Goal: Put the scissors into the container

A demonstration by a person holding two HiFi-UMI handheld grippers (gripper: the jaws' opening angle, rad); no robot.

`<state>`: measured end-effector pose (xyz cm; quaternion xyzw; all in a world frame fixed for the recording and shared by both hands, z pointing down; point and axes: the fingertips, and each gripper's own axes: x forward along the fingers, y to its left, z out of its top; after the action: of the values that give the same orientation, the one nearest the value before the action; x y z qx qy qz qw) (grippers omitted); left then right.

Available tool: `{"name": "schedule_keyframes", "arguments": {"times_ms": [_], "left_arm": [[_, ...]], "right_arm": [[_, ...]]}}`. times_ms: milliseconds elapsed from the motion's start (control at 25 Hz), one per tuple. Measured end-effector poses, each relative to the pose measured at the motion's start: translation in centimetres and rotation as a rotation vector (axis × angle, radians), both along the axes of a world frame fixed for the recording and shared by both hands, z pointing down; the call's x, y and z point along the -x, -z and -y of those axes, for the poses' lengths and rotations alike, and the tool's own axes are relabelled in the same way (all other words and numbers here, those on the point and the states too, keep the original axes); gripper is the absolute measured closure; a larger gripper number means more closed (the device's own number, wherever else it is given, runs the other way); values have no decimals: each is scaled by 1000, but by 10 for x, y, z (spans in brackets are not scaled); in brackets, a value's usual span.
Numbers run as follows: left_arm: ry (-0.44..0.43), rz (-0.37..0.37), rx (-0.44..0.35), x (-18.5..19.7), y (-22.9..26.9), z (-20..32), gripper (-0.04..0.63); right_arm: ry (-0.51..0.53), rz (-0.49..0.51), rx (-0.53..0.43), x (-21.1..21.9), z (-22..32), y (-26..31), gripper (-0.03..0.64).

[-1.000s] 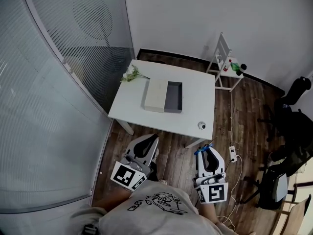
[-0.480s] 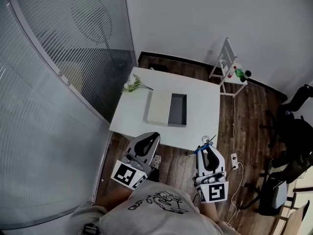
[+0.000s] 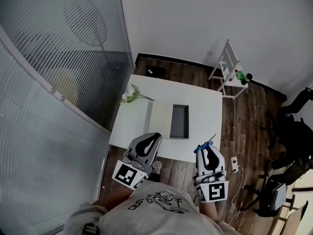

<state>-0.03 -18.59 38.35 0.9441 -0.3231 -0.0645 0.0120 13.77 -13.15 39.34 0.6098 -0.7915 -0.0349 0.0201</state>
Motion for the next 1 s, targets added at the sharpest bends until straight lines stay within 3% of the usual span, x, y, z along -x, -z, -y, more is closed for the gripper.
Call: {"name": "schedule_keyframes", "arguments": {"times_ms": [400,1000], "left_arm": [[-27,-5,1,3,-7,57,568],[-25,7,-22,-5,-6,97,568]], "right_arm": [[-11,-6,-2,12,61,-4,529],[-20,-3,0,1,97,-9,529]]}}
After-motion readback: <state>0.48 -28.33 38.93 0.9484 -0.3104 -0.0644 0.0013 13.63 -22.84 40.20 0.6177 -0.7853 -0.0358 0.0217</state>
